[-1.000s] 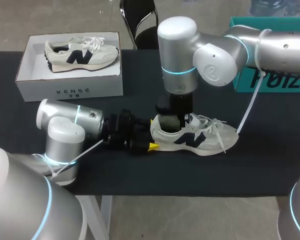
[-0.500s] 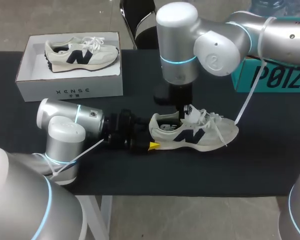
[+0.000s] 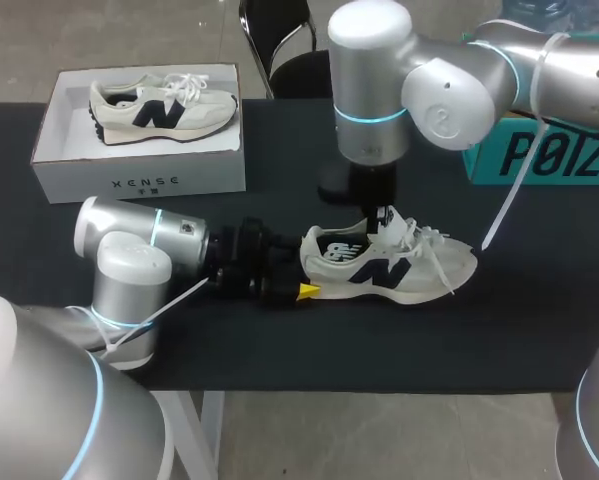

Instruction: Take the shoe out of the shoebox, open the shoe tongue, remove and reinsert the insole, then place the shoe into the shoebox

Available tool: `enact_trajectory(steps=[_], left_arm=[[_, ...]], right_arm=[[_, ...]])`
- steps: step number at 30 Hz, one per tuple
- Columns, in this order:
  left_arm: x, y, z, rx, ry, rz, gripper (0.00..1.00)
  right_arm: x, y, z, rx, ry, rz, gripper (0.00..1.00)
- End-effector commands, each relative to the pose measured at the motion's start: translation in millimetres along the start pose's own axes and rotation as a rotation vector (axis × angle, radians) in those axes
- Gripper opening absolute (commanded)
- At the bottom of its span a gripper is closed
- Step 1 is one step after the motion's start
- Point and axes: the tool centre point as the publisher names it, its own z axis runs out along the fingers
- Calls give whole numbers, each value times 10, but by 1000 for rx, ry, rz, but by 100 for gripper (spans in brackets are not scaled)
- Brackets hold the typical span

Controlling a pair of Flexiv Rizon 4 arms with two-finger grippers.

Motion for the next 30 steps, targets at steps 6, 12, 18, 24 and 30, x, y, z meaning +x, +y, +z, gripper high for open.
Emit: enact_trajectory(steps=[6,12,18,24,30], left_arm=[[-7,28,23,0,-1,0,0],[-7,28,23,0,-1,0,0],[-7,28,23,0,-1,0,0],[-7,28,23,0,-1,0,0],[-7,28,23,0,-1,0,0]], right_arm=[[-89,-41,-65,-53,-36,12,0],[-170,-69,-26,-102,-58,42,0],[-185,-156,80,-147,-66,86,0],[-93,-360,199,-200,-75,150,0],[-56,-535,206,-233,-94,190,0]])
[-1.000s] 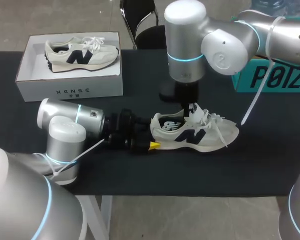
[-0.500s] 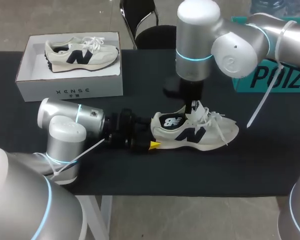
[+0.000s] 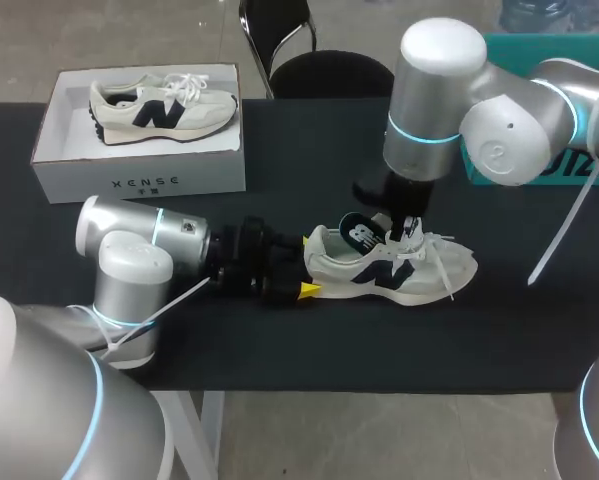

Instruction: Take the shoe out of the shoebox, open the shoe tongue, remove and reinsert the insole, then place the shoe into the shoebox

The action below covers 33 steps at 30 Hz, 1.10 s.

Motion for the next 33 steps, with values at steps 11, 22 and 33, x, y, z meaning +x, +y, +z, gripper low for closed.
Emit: enact_trajectory(steps=[11,22,33], left_arm=[[7,37,5,0,0,0,0],[7,37,5,0,0,0,0],[7,37,5,0,0,0,0]], right_arm=[[-10,-62,-138,-100,-39,-28,0],[-53,210,-130,-117,-30,-78,0],[-87,438,-181,-146,-35,-107,0]])
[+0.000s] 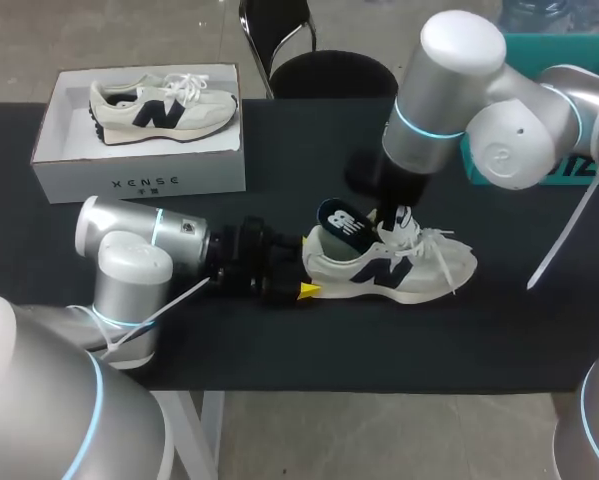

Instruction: Take the shoe out of the shoebox, open the shoe tongue, remove and reinsert the insole, then place the shoe into the shoebox

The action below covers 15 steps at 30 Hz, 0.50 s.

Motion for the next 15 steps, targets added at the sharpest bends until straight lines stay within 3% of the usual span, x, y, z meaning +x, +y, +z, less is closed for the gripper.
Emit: enact_trajectory(steps=[1,15], left_arm=[[5,30,12,0,0,0,0],[5,30,12,0,0,0,0]], right_arm=[[-40,103,0,-7,-4,-7,0],[-143,393,-7,-40,-9,-54,0]])
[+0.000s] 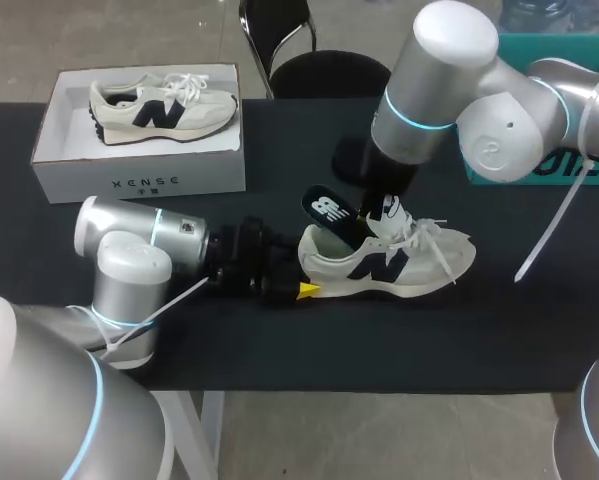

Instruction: Take the shoe out of the shoebox, open the shoe tongue, remove and reinsert the insole, then place the shoe into the shoebox

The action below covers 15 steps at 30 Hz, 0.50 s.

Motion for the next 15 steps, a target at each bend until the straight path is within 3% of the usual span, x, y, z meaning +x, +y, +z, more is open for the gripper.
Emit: enact_trajectory(steps=[1,15], left_arm=[[8,27,22,0,1,1,0],[8,27,22,0,1,1,0]], right_arm=[[-49,117,74,11,17,-16,0],[-57,182,185,54,66,-45,0]])
